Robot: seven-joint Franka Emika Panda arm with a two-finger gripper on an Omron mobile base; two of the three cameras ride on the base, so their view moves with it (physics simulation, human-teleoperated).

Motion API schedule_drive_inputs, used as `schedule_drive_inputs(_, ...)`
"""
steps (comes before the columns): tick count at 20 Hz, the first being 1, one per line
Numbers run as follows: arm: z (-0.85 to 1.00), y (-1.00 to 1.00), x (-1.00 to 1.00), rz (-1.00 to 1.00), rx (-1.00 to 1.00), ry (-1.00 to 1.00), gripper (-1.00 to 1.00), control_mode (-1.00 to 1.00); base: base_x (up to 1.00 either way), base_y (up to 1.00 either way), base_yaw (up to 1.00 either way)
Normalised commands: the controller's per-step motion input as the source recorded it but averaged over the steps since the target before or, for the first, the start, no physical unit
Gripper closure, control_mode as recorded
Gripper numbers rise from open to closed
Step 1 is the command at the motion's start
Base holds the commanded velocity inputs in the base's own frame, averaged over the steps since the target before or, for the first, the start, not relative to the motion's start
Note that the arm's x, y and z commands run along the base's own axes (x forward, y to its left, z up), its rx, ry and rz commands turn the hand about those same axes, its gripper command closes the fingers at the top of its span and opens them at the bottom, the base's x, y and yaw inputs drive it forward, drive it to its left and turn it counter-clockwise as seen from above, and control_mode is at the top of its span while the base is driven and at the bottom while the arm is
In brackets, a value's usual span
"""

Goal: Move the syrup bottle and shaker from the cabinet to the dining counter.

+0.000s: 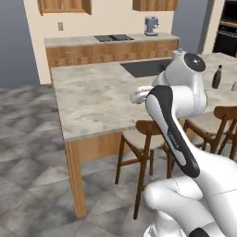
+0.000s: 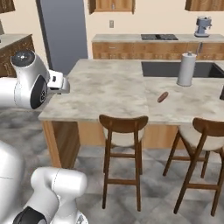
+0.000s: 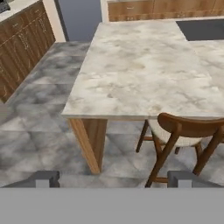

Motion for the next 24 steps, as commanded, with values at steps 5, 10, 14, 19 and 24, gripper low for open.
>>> schedule_drive_inputs(5,0.00,0.00,0.00,0.00,0.00,0.00,-1.00,1.00,0.15,1.00,0.00)
schedule_drive_inputs(10,0.00,0.00,0.00,0.00,0.00,0.00,-1.00,1.00,0.48,1.00,0.00)
schedule_drive_inputs(14,0.00,0.00,0.00,0.00,0.00,0.00,-1.00,1.00,0.64,1.00,0.00)
schedule_drive_inputs(19,0.00,0.00,0.00,0.00,0.00,0.00,-1.00,1.00,0.92,1.00,0.00)
schedule_drive_inputs(24,0.00,0.00,0.00,0.00,0.00,0.00,-1.00,1.00,1.00,1.00,0.00)
